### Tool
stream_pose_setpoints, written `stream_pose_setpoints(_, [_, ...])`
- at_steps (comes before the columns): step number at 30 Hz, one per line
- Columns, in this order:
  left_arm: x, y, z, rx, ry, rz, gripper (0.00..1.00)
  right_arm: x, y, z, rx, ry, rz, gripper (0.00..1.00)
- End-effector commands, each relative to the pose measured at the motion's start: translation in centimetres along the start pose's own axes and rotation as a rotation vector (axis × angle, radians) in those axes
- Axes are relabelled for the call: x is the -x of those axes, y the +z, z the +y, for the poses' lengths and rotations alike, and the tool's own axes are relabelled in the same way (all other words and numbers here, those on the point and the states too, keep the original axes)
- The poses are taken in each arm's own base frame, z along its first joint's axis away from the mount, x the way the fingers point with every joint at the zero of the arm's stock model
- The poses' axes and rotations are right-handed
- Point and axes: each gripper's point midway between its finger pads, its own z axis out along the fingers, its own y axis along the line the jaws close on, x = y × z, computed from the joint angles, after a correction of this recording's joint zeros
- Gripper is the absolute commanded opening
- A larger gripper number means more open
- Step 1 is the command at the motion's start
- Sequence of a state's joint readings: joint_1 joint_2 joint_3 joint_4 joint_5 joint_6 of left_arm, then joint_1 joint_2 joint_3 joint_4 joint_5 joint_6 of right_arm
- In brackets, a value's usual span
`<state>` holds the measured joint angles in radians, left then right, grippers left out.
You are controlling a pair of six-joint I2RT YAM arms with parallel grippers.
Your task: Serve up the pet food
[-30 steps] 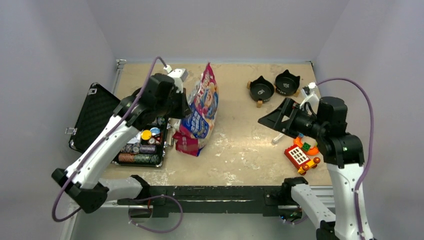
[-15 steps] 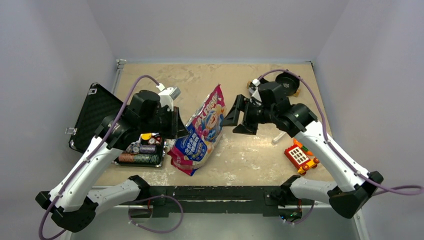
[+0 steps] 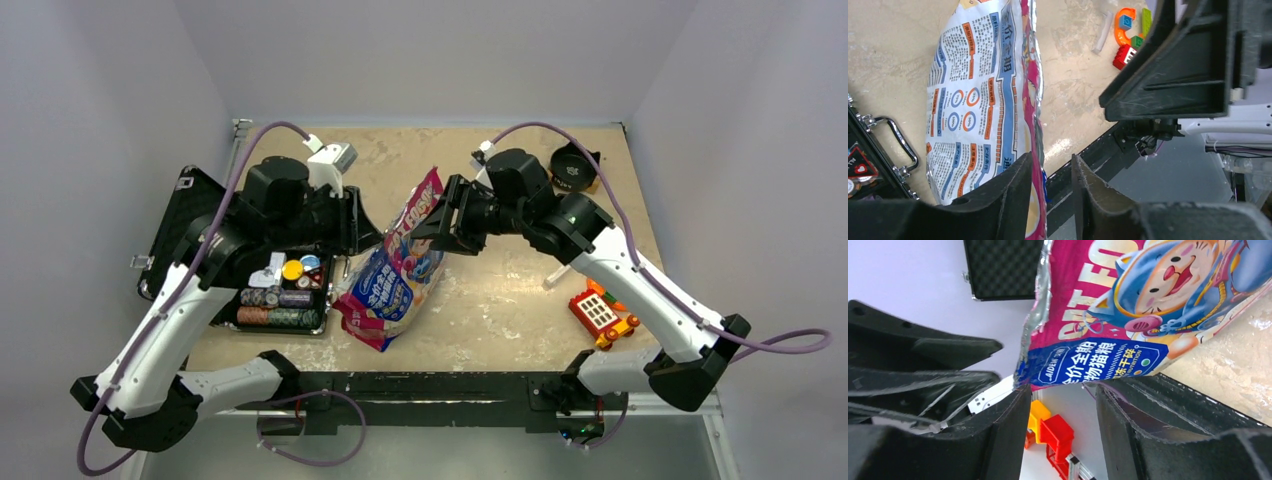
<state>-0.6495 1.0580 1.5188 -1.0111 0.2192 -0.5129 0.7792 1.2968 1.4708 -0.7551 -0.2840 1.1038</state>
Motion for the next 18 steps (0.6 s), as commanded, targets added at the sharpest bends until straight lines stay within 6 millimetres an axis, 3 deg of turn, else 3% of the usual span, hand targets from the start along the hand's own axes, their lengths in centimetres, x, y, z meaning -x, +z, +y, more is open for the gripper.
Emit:
stream_pose_setpoints(1, [1.8, 1.0, 0.3, 0.028, 0.053, -0.033, 0.37, 0.9, -1.2, 1.9, 0.035, -0.007, -0.053, 0.54])
stream_pose_setpoints(7, [2.2, 2.2, 1.2, 0.068, 0.063, -0.046, 0.30, 0.1, -1.0, 2.1, 0.051, -0.015, -0.028, 0.42])
stream_pose_setpoints(18, [1.0, 4.0, 1.6, 0.052, 0.054, 0.006, 0.20, -0.5, -0.2, 2.7, 0.049, -0.030, 0.000, 0.38])
